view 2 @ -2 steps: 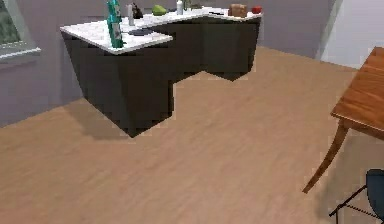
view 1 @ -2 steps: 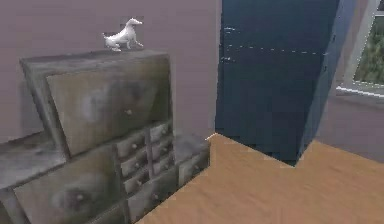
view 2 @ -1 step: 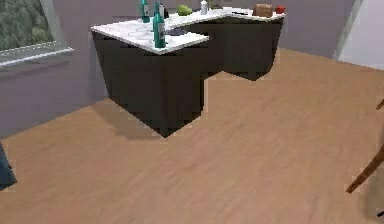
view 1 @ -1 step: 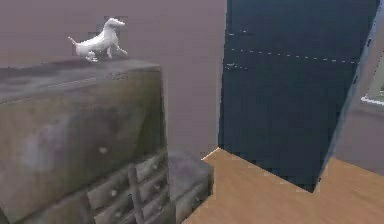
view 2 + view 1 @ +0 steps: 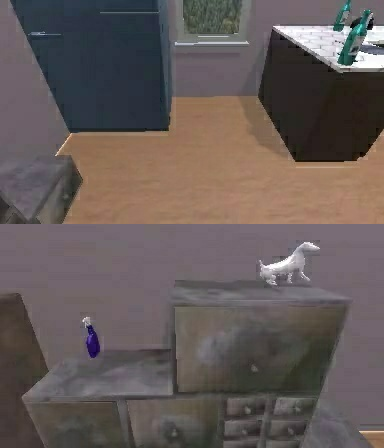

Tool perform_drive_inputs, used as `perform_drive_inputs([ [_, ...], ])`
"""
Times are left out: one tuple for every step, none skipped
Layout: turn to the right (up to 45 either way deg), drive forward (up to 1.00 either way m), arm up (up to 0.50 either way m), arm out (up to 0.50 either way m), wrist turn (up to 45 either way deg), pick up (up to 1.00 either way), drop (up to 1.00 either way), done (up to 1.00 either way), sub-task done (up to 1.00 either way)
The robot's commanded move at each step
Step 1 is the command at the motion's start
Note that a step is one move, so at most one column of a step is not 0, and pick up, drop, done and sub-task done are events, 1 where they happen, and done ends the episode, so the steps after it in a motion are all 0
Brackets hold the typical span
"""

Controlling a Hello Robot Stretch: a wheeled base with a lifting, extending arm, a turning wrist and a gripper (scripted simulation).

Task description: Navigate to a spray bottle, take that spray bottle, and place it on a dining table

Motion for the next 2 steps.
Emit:
perform_drive_inputs([
  [-45.0,0.00,0.00,0.00,0.0,0.00,0.00,0.00,0.00],
  [-45.0,0.00,0.00,0.00,0.0,0.00,0.00,0.00,0.00],
])
